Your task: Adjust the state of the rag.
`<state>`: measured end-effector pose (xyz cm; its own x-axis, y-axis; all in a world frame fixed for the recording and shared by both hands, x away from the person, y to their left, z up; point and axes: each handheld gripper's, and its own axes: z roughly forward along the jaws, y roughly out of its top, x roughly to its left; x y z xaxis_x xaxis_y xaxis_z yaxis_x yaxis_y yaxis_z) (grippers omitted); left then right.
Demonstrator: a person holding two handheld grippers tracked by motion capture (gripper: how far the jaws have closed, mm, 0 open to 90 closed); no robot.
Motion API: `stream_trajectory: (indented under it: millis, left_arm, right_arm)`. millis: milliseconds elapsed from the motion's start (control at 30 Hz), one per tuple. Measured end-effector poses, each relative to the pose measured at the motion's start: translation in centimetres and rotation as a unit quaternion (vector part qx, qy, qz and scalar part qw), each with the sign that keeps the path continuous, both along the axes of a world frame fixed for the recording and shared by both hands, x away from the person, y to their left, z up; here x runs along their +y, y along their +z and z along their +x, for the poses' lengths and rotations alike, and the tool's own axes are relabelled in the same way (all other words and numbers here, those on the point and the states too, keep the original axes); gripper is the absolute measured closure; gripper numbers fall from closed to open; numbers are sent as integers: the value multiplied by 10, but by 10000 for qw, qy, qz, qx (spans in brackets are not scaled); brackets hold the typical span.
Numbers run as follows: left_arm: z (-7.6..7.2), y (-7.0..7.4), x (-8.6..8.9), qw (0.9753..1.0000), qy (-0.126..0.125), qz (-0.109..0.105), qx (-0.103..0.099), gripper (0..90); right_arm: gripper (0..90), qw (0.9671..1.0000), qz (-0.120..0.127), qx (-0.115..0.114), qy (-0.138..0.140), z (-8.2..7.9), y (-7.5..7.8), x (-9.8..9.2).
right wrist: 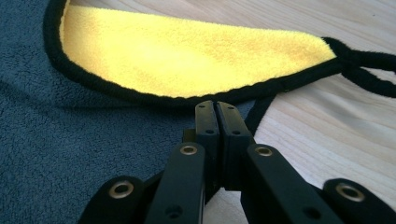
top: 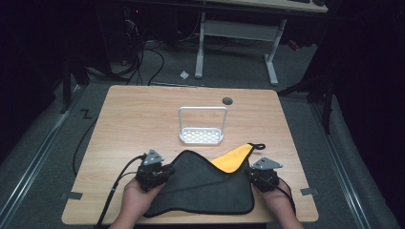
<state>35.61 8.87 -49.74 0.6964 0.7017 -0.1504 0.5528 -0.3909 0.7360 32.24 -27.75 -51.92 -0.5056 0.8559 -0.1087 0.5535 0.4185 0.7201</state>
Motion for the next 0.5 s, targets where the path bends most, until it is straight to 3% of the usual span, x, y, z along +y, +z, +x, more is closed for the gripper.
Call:
stream_trajectory:
  millis: [33, 100, 167, 333, 367, 500]
  left_arm:
    - [7, -4, -7, 9999, -21, 153, 60, 885]
    - [18, -13, -17, 9984, -88, 542, 148, 898]
    - [25, -22, -22, 9971, -131, 713, 227, 899]
    - [27, -24, -13, 9977, 54, 652, 175, 899]
    - [27, -25, -3, 9980, 220, 578, 162, 900]
    - [24, -28, 17, 9978, 496, 402, 154, 900]
  right_arm:
    - [887, 10000, 0, 34, 10, 0, -1, 1]
    - [887, 10000, -9, 41, 27, 0, -2, 1]
    - [887, 10000, -3, 69, 29, 0, -3, 1]
    - [888, 9999, -27, 149, 74, 2, -8, 3]
    - [890, 9998, -52, 163, 85, 3, -7, 4]
    - [891, 9998, -133, 148, 72, 2, -7, 5]
